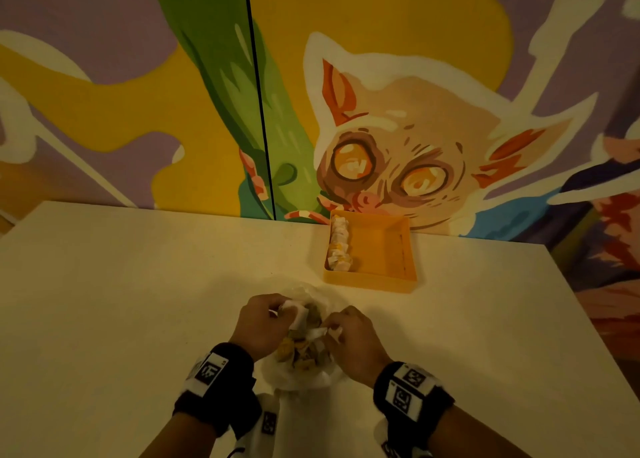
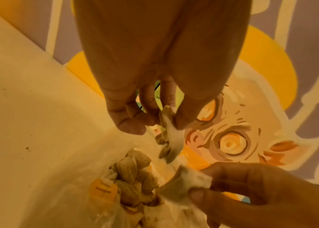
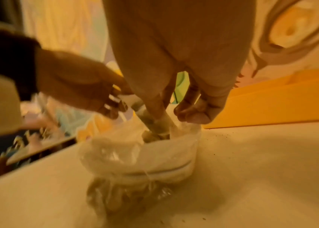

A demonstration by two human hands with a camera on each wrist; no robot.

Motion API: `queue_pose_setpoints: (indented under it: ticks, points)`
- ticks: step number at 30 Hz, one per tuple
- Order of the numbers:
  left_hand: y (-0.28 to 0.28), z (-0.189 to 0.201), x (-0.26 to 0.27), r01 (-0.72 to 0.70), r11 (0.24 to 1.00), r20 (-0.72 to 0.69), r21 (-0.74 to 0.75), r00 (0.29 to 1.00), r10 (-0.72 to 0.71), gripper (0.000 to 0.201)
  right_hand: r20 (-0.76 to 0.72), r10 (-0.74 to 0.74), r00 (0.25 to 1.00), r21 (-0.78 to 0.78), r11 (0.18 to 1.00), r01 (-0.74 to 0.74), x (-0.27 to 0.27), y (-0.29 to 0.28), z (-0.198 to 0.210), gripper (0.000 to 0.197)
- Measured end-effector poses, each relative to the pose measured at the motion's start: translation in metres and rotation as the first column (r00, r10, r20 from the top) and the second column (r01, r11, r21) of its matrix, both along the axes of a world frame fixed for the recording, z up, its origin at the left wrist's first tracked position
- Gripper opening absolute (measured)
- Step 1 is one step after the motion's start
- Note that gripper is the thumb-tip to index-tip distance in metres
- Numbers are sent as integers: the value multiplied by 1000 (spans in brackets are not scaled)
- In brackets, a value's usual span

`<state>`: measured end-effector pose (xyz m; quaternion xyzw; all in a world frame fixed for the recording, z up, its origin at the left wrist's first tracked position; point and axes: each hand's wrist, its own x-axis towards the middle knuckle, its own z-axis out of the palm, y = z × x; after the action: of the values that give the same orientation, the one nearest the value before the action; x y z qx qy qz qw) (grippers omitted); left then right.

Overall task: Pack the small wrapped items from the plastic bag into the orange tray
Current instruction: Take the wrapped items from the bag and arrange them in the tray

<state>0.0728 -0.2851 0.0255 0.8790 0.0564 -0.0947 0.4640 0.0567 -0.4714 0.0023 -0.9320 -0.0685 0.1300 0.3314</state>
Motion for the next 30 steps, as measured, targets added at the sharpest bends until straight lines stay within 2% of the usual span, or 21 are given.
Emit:
queue_pose_setpoints:
  ticks: [3,5,7,10,13,18,21,23,25,27,30]
  points:
    - [1,3,0,-110,977,-88,-181,992,95,17,-33,-155,987,238,958,158,3,-1,8,3]
    - [-2,3,0,-157,957,-146,-243,981,124,14,-91,-156,984,383,906,179,5,1,14,9]
    - [-5,5,1,-145,949,-174,-280,980,98,12,-91,-137,986,476,864,164,7,2,19,13]
    - [-12,14,0,-70,912,-251,-405,967,-37,13,-53,-106,993,486,866,118,10,3,25,9]
    - [-14,24,-1,-23,874,-286,-485,949,-133,23,-14,-124,992,436,892,117,12,2,26,7]
    - [-11,32,0,-164,789,-361,-591,929,-77,37,-135,-96,986,532,833,154,16,5,26,4]
    - [-13,33,3,-241,732,-361,-637,933,-6,43,-152,-161,975,571,791,219,17,9,24,4]
    - [-15,35,3,-312,666,-372,-677,927,56,44,-202,-235,951,623,718,310,19,11,27,11]
    - [-18,35,0,-333,672,-372,-661,924,91,42,-285,-279,917,656,641,399,21,12,30,12]
    - [-24,36,-5,-308,695,-373,-650,926,61,39,-321,-301,898,659,610,440,23,15,31,11]
    - [-34,38,-12,-316,623,-412,-715,911,-10,40,-338,-310,889,661,594,459,21,20,31,13]
